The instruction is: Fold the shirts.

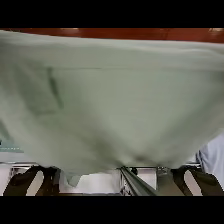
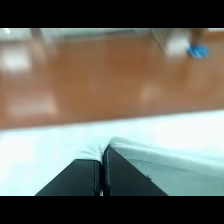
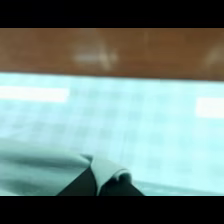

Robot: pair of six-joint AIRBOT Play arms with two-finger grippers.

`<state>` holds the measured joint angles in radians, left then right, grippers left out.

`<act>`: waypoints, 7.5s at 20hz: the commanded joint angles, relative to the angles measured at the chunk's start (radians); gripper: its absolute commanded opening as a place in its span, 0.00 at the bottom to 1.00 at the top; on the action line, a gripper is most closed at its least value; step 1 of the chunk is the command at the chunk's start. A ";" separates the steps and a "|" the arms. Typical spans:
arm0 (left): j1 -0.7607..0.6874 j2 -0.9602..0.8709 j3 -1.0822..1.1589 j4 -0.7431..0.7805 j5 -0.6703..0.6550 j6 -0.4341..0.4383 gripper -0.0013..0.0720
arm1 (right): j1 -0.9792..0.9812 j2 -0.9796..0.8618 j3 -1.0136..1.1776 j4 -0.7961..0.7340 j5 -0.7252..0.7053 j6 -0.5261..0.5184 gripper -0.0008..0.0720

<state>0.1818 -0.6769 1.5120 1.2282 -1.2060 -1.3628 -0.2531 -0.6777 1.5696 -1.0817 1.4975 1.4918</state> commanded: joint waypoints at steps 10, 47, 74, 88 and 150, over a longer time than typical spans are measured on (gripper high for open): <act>-0.182 -0.801 -0.146 -0.134 0.507 -0.146 0.05 | 0.002 -0.842 -0.186 0.226 -0.470 -0.183 0.04; 0.482 -0.557 -0.865 -0.307 -0.091 0.102 0.97 | -0.229 -0.305 -1.002 0.327 -0.357 -0.294 0.86; 0.210 -0.496 -1.003 -0.612 -0.085 0.364 0.05 | -0.107 -0.375 -1.122 0.015 -0.231 -0.082 0.86; 0.210 -0.507 -0.839 -0.624 -0.035 0.314 0.05 | -0.082 -0.569 -0.806 0.313 -0.322 -0.227 0.04; -1.120 -1.449 0.393 -0.455 0.198 -0.130 0.05 | -0.009 0.001 -0.566 0.023 -0.066 -0.006 0.04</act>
<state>-0.8604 -2.0243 1.7821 0.8387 -0.8944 -1.4857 -0.2634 -0.7074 1.0077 -1.0885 1.4338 1.4651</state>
